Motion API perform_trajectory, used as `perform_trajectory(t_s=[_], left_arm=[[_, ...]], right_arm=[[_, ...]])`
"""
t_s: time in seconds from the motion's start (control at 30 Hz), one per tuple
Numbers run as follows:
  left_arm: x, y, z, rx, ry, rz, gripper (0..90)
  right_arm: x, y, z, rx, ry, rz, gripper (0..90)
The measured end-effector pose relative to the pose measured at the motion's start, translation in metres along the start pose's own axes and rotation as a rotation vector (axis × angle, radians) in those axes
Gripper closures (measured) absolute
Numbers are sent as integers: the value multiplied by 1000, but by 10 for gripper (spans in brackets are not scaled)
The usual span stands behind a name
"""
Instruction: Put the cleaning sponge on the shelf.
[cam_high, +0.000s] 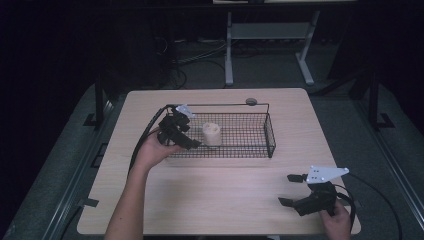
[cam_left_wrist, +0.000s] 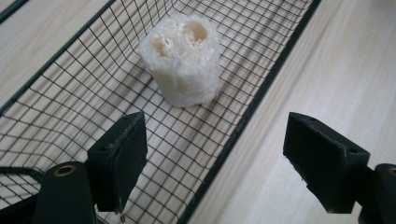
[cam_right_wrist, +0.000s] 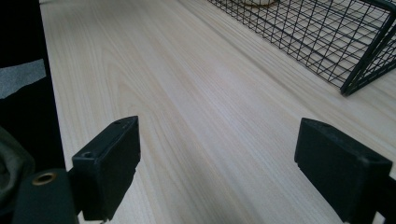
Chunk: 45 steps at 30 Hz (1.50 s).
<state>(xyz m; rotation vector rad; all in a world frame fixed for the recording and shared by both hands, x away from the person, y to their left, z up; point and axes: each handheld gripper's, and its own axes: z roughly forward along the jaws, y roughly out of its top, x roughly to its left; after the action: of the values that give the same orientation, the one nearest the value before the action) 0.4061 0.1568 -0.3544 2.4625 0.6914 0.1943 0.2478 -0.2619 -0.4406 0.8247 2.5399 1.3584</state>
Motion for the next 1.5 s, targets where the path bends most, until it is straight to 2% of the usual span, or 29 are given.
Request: perform_trajectory(t_s=[0.23,0.53,0.83,1.13,1.5], left_arm=[[-9,-10,-8,-15,-1,10,210],[-22,-16,-16,-40,-11,45,209],[-33,-35,-22,-38,-14,49,209],[-44,-52,-26,-68,-22,49,201],[-55,-74,-36,-107,-14,51,201]], right_arm=[[0,0,1,2,0,-2,138],[0,0,1,8,-4,1,138],[0,0,1,15,-7,-1,138],[-1,-1,1,14,-9,6,138],[-1,-1,1,20,-15,6,138]])
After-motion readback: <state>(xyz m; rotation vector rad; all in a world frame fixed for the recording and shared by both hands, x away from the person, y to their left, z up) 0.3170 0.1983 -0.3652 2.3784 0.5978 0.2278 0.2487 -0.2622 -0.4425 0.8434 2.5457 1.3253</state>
